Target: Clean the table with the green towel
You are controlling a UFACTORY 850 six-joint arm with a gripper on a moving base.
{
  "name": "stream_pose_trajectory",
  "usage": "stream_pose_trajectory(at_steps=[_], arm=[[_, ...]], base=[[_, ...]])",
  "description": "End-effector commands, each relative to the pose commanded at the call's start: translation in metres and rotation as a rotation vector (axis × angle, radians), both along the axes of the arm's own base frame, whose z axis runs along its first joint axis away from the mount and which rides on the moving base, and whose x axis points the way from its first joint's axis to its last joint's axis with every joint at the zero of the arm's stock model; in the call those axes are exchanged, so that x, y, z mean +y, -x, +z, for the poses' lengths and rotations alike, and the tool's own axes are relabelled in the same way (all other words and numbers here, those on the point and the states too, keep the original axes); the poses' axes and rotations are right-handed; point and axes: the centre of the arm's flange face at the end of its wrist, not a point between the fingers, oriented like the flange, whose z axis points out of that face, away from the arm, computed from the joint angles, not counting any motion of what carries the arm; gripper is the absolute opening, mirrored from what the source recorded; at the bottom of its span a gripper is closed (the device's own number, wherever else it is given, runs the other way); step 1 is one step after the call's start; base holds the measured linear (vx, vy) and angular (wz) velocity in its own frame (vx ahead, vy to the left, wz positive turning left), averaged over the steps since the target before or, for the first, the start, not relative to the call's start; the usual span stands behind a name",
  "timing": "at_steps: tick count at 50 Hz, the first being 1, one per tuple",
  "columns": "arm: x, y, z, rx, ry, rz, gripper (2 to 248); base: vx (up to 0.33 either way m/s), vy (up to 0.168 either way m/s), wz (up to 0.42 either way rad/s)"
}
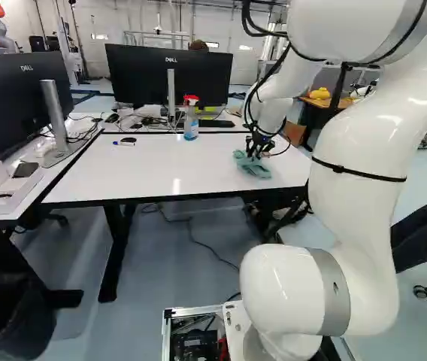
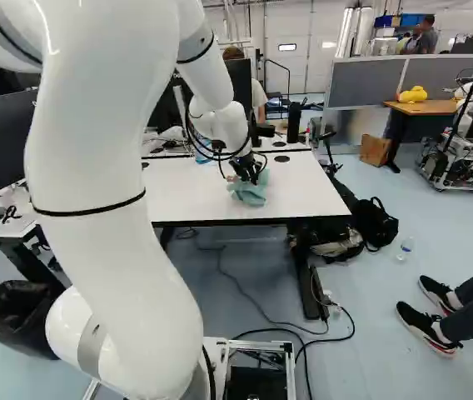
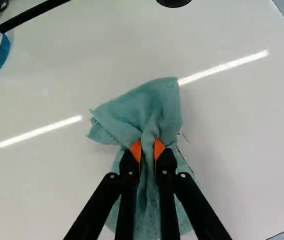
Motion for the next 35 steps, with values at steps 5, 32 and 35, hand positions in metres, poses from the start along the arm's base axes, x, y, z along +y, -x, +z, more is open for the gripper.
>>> stream_pose_trajectory(at_steps=[5, 32, 35], arm=[[-0.001, 0.010, 0.000, 0.004, -0.001, -0.006, 50], [-0.023, 0.057, 0.001, 0.017, -0.005, -0.073, 50], [-0.024, 0.058, 0.001, 0.017, -0.005, -0.076, 50]], base=[[0.000, 0.000, 0.000], [0.000, 0.000, 0.000], [0.000, 0.000, 0.000]])
